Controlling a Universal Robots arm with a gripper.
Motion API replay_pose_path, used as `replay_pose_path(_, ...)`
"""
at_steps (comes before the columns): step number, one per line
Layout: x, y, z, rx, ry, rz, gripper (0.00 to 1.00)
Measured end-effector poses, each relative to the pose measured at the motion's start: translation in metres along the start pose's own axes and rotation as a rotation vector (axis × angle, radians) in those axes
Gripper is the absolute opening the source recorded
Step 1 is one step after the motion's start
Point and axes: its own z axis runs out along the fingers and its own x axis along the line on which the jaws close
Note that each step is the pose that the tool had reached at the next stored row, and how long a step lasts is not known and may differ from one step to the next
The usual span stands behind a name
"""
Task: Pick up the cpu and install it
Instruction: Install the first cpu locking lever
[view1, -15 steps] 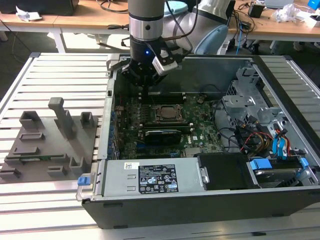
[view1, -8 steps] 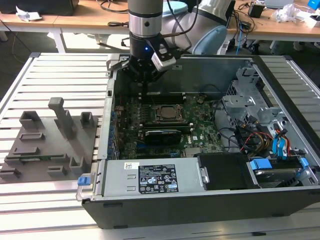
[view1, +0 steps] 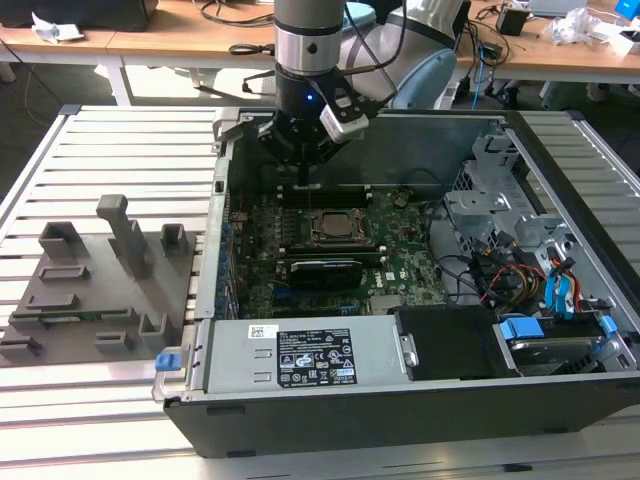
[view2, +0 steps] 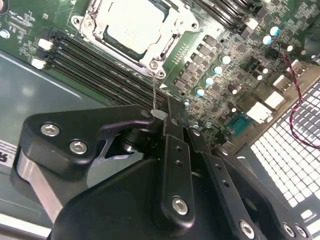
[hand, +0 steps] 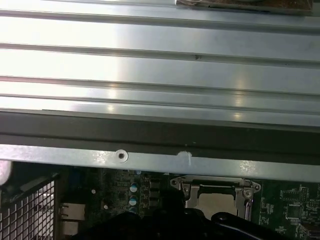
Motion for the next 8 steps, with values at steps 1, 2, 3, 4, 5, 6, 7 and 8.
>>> replay_pose_path(1, -0.0026, -0.0001, 0.0000, -0.0001, -0.0001, 0.000, 0.11)
replay_pose_path(2, -0.0048, -0.0003, 0.0000, 0.0000, -0.0001, 0.000, 0.11)
replay_pose_path(3, -0.0071, -0.0004, 0.0000, 0.0000, 0.0000, 0.000, 0.11)
replay_pose_path(4, -0.0092, -0.0005, 0.0000, 0.0000, 0.0000, 0.000, 0.11)
replay_pose_path(5, -0.0104, -0.0006, -0.0001, 0.0001, 0.0000, 0.000, 0.11)
replay_pose_path(6, -0.0115, -0.0007, -0.0001, 0.0000, 0.0000, 0.000, 0.11)
replay_pose_path(7, -0.0140, -0.0008, -0.0001, 0.0000, 0.0000, 0.000, 0.11)
replay_pose_path(8, -0.0167, -0.0010, -0.0001, 0.0000, 0.0000, 0.000, 0.11)
